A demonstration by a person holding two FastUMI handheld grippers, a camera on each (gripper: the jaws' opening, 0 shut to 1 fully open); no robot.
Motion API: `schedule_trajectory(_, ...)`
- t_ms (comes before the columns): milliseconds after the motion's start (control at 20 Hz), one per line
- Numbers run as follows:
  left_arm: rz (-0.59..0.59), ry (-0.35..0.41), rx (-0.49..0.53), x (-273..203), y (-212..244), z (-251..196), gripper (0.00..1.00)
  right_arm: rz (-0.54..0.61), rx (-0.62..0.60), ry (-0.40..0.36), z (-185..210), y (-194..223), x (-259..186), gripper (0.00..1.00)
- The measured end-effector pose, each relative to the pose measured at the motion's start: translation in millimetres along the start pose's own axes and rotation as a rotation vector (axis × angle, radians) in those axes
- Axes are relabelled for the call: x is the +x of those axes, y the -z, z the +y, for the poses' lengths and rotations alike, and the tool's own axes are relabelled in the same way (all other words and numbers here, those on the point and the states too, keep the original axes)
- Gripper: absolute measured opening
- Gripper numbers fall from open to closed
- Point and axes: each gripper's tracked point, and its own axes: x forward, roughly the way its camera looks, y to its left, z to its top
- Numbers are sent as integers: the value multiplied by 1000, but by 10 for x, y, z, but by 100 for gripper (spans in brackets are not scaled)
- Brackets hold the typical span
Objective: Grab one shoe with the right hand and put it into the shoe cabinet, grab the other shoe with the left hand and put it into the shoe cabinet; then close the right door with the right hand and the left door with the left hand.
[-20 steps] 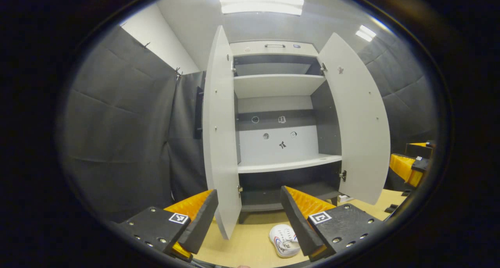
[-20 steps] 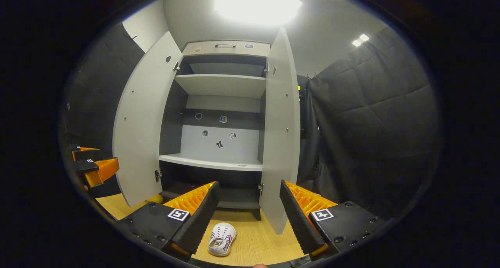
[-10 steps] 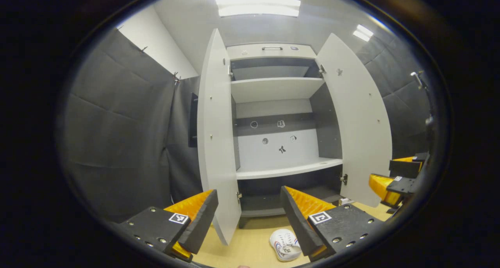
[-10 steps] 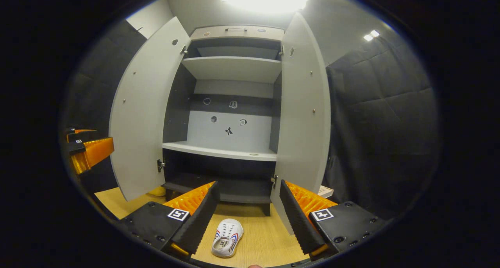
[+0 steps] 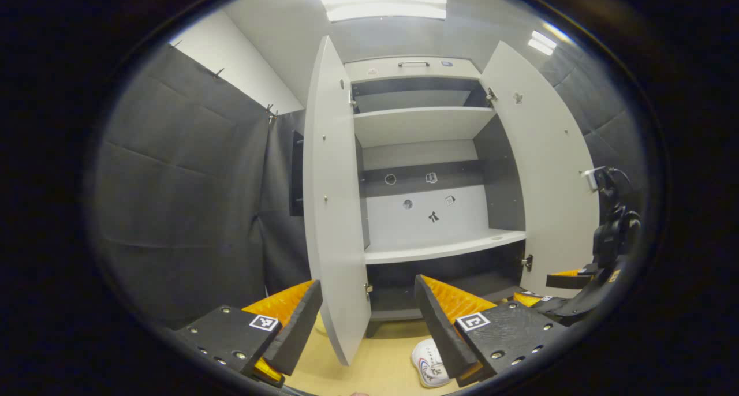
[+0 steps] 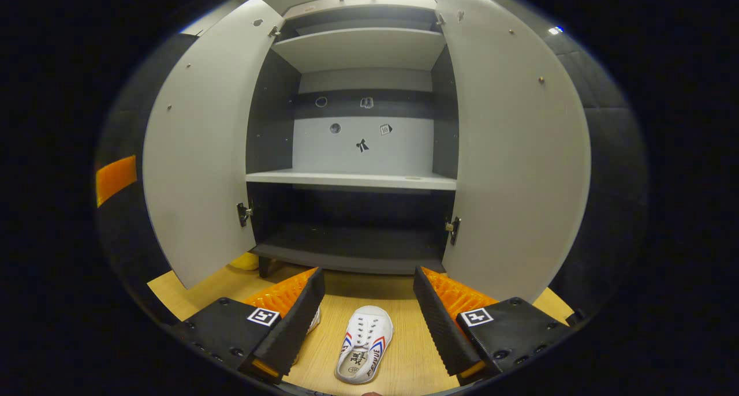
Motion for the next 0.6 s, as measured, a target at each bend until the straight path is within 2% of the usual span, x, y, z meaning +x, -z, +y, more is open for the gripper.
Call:
schedule_trajectory(250, 20, -39, 20, 114, 42, 154, 93, 125, -6, -50, 150, 401, 357, 98)
schedule_trajectory(350, 35, -54, 23, 132, 78, 208, 96, 175, -11, -69, 212, 575, 453, 98)
schedule_trajectory(400, 42, -66, 25, 127, 92, 236, 93, 193, -13, -76, 224, 637, 495, 98)
schedule_trajectory(600, 68, -101, 32, 112, 186, 322, 95, 304, -13, -101, 288, 986, 626, 98)
